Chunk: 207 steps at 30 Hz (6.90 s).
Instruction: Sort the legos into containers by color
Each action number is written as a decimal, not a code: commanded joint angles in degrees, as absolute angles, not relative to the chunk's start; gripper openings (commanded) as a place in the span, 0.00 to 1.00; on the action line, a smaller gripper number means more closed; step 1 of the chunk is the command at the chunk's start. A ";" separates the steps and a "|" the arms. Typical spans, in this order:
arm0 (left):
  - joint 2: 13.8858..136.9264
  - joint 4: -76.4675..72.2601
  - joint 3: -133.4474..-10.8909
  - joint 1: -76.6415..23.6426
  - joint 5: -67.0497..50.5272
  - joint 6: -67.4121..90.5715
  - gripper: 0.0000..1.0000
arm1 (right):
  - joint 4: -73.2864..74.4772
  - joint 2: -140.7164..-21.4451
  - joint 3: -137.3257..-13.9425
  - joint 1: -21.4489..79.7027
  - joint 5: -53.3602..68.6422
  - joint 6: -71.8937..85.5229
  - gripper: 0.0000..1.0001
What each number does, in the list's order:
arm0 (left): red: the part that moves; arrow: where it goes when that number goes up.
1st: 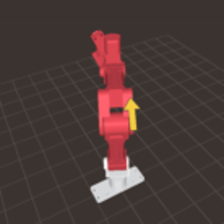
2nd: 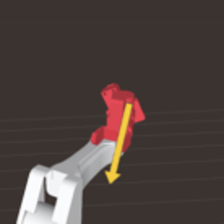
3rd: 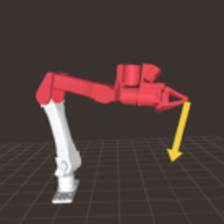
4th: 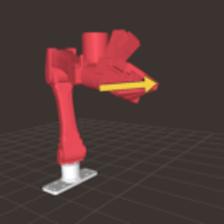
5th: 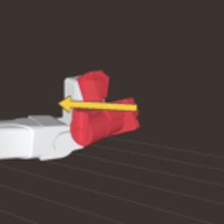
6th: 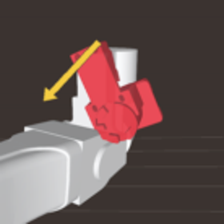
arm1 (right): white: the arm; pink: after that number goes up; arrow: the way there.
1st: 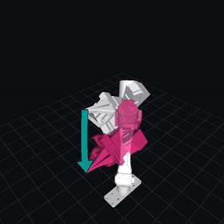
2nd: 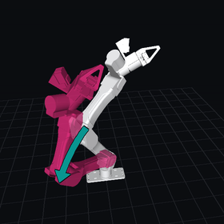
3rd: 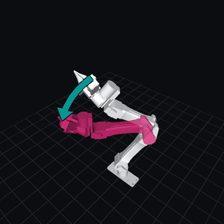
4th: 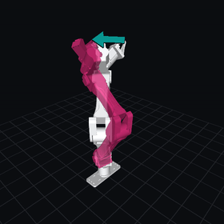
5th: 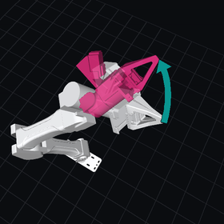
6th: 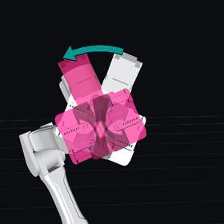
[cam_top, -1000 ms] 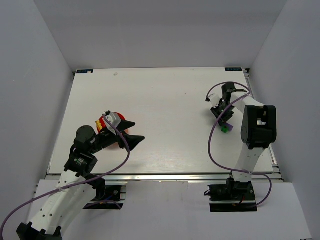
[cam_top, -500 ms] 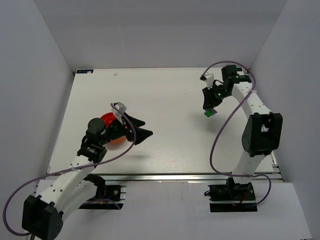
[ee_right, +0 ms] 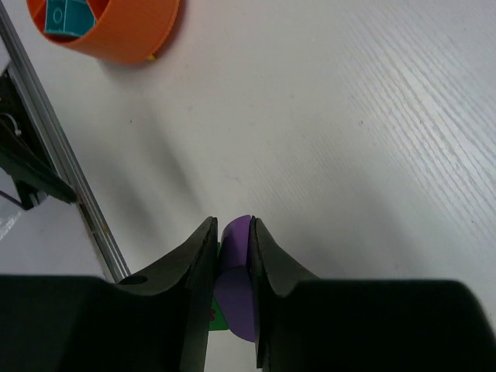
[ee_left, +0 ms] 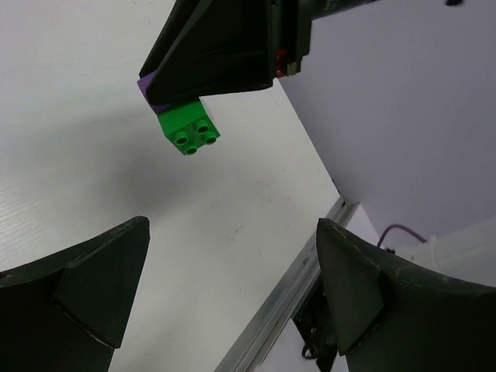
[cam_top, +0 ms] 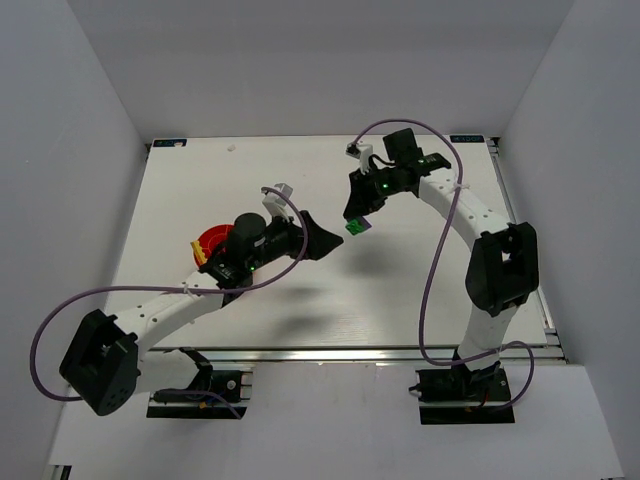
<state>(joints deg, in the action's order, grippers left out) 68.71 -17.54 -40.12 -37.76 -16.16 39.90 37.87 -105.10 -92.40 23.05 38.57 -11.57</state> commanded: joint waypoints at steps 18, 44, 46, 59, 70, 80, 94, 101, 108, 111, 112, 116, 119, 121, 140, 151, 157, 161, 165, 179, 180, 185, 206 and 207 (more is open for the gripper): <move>75.06 -12.39 -46.93 -45.44 10.98 46.14 0.97 | 23.20 -102.92 -90.27 28.39 37.79 5.36 0.00; 77.87 -15.82 -46.85 -45.97 11.16 48.07 0.63 | 22.41 -99.05 -86.92 30.50 38.67 6.33 0.00; 77.87 -15.82 -46.76 -45.97 10.99 48.08 0.55 | 22.41 -99.05 -86.75 30.50 38.50 6.24 0.00; 76.38 -14.07 -45.97 -45.44 9.67 47.20 0.00 | 21.97 -97.21 -85.43 30.15 25.68 1.68 0.00; 68.83 -9.93 -42.10 -44.38 12.13 44.48 0.00 | 19.95 -96.68 -81.83 28.74 21.62 0.26 0.00; 60.67 -0.36 -43.33 -44.38 15.11 37.36 0.00 | 18.02 -94.22 -79.55 28.21 31.45 -1.67 0.00; 41.23 35.58 -50.98 -44.38 32.60 26.01 0.00 | 8.37 -109.67 -94.64 34.97 45.79 13.70 0.00; 31.74 41.48 -48.43 -44.38 35.16 28.12 0.00 | -3.77 -118.99 -104.40 42.36 42.37 25.21 0.00; 28.04 44.99 -48.34 -44.91 38.05 27.86 0.00 | -8.09 -126.73 -112.31 45.96 36.58 29.45 0.00; 27.25 45.61 -48.34 -44.91 39.11 27.60 0.00 | -8.00 -129.19 -115.47 47.19 34.55 28.56 0.00; 26.72 45.62 -48.17 -44.91 39.20 27.51 0.00 | -8.00 -130.33 -116.27 47.55 32.97 28.56 0.00; 26.19 46.32 -48.16 -44.91 39.20 27.95 0.00 | -6.86 -132.89 -119.70 48.86 28.84 27.25 0.00; 25.05 46.85 -47.81 -44.91 38.85 28.65 0.00 | -6.42 -134.12 -120.59 49.57 26.28 25.58 0.00; 24.53 47.37 -47.64 -44.91 38.59 29.26 0.00 | -5.98 -134.82 -120.67 49.83 24.70 24.53 0.00; 23.64 47.55 -48.78 -44.91 38.85 28.92 0.00 | -5.10 -134.39 -113.56 50.71 22.41 22.68 0.20; 28.12 42.72 -48.34 -44.91 39.11 26.54 0.00 | -4.66 -131.66 -112.76 50.54 23.47 21.80 0.59; 31.02 38.94 -48.95 -44.91 40.25 24.96 0.00 | -3.34 -128.50 -113.12 49.57 22.68 21.71 0.60; 33.04 36.83 -49.22 -44.91 39.82 23.82 0.00 | -3.34 -125.96 -112.15 48.61 23.20 22.06 0.60; 34.89 35.25 -48.52 -44.38 39.55 23.47 0.00 | -3.25 -124.37 -110.75 47.90 23.56 22.41 0.60; 55.35 31.91 -55.37 -35.96 39.83 21.18 0.00 | -4.49 -102.41 -86.33 29.36 36.20 18.90 0.22; 56.41 31.56 -55.72 -33.69 38.42 21.01 0.00 | -4.48 -100.74 -83.61 27.44 37.52 17.85 0.22; 64.75 29.70 -60.19 -25.68 27.79 19.17 0.00 | -3.79 -89.31 -69.46 24.79 43.58 10.48 0.34; 77.69 46.14 -72.25 -2.72 3.69 23.91 0.00 | 0.71 -80.07 -60.65 8.70 62.14 8.70 0.45; 77.87 46.84 -71.99 -2.03 4.21 23.99 0.00 | 0.70 -79.98 -60.47 7.83 62.40 8.96 0.45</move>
